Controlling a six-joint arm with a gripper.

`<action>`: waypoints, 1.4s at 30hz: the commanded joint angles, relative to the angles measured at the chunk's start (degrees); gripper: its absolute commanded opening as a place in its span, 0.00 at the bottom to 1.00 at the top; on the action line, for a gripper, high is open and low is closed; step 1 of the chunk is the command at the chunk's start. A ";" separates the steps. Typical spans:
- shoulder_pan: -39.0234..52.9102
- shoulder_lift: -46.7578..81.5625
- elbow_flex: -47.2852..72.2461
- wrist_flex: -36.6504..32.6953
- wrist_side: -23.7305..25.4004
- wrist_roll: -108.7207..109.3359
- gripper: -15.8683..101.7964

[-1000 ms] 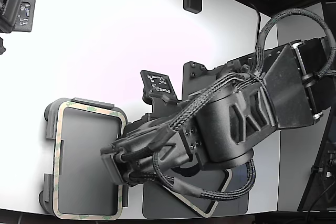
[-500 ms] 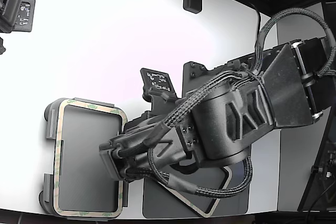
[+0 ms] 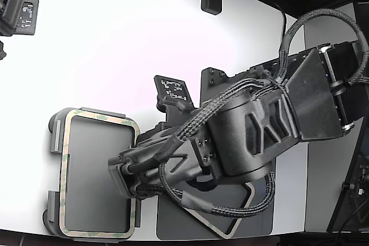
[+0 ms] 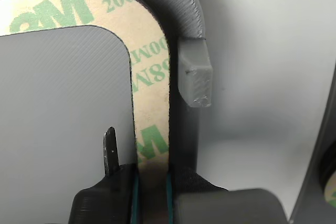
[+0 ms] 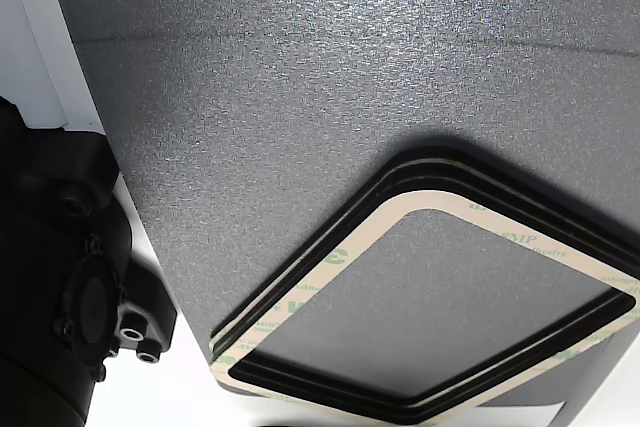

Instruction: Grab top frame and put it into gray box.

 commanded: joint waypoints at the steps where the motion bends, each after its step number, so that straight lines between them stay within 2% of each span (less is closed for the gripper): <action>1: -0.88 1.05 -1.14 0.62 0.00 -0.09 0.03; 39: -0.88 -0.44 -1.76 0.62 -0.62 0.09 0.03; 42: -0.88 -0.53 -1.93 0.62 -0.18 0.09 0.06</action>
